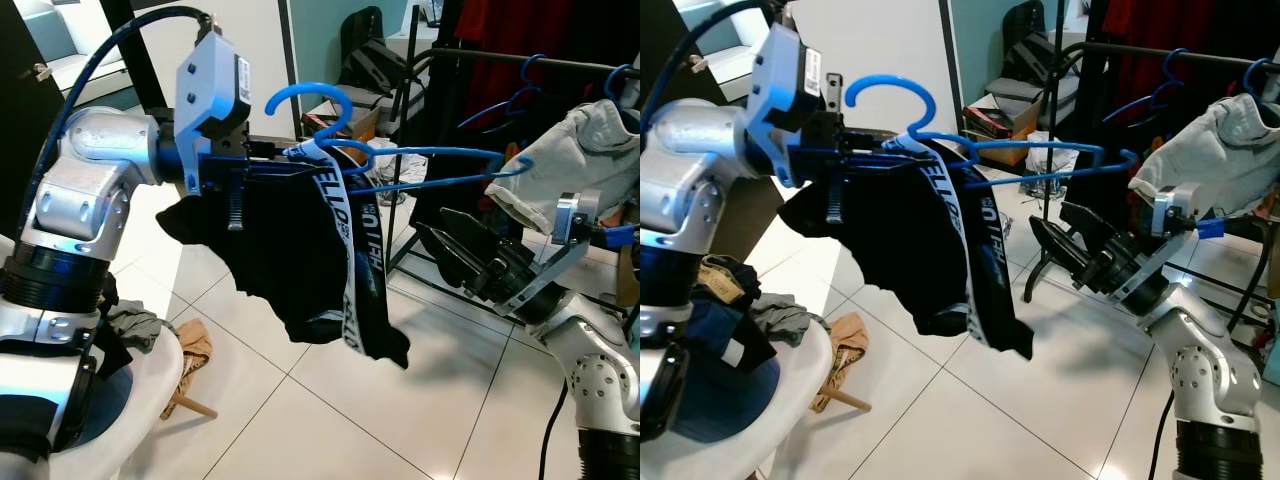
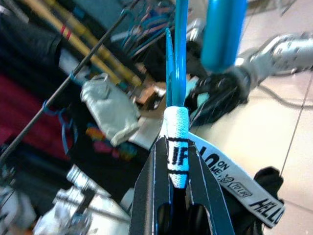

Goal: Hang hanger

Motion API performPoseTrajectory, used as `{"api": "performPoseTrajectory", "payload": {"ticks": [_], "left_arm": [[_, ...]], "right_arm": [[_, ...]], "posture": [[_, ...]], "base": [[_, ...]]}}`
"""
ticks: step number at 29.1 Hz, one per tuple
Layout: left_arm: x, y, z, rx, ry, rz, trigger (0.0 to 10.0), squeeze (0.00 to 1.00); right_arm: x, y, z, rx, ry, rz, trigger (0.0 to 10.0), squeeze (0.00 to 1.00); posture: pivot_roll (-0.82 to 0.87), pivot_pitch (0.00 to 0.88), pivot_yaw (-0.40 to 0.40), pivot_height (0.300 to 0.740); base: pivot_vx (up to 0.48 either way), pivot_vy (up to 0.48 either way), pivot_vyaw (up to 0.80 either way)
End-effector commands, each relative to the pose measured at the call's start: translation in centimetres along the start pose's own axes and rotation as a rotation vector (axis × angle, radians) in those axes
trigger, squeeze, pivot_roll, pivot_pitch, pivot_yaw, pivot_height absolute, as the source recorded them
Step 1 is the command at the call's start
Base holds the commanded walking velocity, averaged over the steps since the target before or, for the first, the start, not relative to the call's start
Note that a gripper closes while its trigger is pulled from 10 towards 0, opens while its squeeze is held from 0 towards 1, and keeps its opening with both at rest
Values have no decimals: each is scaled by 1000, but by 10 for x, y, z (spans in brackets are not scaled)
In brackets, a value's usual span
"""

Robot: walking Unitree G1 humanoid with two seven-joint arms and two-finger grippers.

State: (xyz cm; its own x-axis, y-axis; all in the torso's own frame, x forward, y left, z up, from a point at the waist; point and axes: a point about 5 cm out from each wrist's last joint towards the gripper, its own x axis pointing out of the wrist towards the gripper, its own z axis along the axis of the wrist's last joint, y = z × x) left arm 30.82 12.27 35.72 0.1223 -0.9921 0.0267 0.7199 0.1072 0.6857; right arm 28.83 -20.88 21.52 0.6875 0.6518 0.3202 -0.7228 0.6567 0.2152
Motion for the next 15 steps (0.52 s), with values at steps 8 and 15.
{"api": "performPoseTrajectory", "payload": {"ticks": [8, 15], "left_arm": [[15, -2, 13, 11, -83, -30, 0, 0], [15, -2, 15, 11, -87, -26, 0, 0]], "right_arm": [[22, 13, -16, -35, 84, 72, 10000, 0], [23, 6, -13, -52, 87, 8, 10000, 0]], "posture": [[-58, 0, 124, 740], [-56, 0, 123, 740]], "base": [[0, 0, 0], [0, 0, 0]]}}
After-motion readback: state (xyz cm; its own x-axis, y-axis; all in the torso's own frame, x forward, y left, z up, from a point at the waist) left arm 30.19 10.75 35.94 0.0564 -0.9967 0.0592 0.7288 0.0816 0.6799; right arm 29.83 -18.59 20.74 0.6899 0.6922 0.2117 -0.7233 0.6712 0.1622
